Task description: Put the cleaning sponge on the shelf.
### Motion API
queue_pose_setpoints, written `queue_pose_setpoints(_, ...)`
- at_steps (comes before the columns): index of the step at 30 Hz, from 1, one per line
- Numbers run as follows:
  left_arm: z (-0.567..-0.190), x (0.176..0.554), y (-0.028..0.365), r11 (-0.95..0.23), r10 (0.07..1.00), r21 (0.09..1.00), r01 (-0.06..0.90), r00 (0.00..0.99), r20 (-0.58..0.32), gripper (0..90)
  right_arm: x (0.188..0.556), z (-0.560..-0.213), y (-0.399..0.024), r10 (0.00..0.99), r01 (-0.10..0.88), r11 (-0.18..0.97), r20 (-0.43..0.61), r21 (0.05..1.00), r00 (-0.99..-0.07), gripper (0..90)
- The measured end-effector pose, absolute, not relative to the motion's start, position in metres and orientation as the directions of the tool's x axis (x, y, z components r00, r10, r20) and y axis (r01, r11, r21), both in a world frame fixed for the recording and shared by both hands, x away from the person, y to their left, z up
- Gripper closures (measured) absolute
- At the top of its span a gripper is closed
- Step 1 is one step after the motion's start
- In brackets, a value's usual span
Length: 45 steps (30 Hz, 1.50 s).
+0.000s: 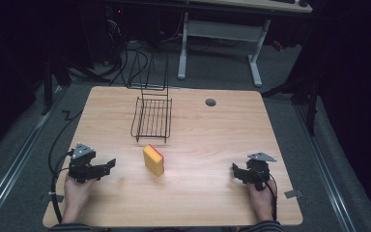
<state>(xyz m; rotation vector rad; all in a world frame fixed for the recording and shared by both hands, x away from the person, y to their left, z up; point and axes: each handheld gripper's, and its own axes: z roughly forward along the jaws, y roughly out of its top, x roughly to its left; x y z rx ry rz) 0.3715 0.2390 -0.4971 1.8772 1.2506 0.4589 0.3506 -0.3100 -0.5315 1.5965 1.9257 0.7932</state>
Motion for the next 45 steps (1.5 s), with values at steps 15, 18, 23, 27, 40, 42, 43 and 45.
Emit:
queue_pose_setpoints(15, -0.478, 0.369, 0.23, -0.184, 0.856, 0.815, 0.549, 0.497, -0.142, 9.7, 0.351, -0.531, -0.31, 0.984, 0.685, 0.138, -0.019, 0.715, -0.178, 21.0)
queue_pose_setpoints(18, -0.475, 0.367, 0.226, -0.193, 0.845, 0.818, 0.541, 0.516, -0.142, 9.5, 0.35, -0.531, -0.31, 0.984, 0.685, 0.137, -0.018, 0.715, -0.178, 21.0)
queue_pose_setpoints(23, -0.471, 0.363, 0.216, -0.22, 0.824, 0.821, 0.527, 0.551, -0.132, 8.4, 0.35, -0.531, -0.31, 0.984, 0.685, 0.137, -0.019, 0.715, -0.177, 21.0)
queue_pose_setpoints(27, -0.468, 0.361, 0.208, -0.241, 0.8, 0.822, 0.516, 0.586, -0.133, 6.3, 0.35, -0.531, -0.31, 0.984, 0.685, 0.137, -0.018, 0.715, -0.178, 21.0)
queue_pose_setpoints(40, -0.468, 0.357, 0.181, -0.3, 0.733, 0.812, 0.5, 0.666, -0.139, 1.3, 0.35, -0.531, -0.31, 0.984, 0.686, 0.135, -0.016, 0.715, -0.177, 21.0)
queue_pose_setpoints(42, -0.468, 0.357, 0.18, -0.303, 0.731, 0.813, 0.498, 0.669, -0.137, 0.8, 0.35, -0.531, -0.31, 0.984, 0.686, 0.135, -0.016, 0.715, -0.177, 21.0)
queue_pose_setpoints(43, -0.468, 0.356, 0.178, -0.304, 0.726, 0.812, 0.498, 0.673, -0.14, 0.8, 0.35, -0.531, -0.31, 0.984, 0.686, 0.135, -0.017, 0.715, -0.177, 21.0)
queue_pose_setpoints(45, -0.469, 0.356, 0.173, -0.312, 0.717, 0.811, 0.495, 0.683, -0.141, 0.4, 0.35, -0.531, -0.31, 0.984, 0.686, 0.135, -0.016, 0.715, -0.177, 21.0)
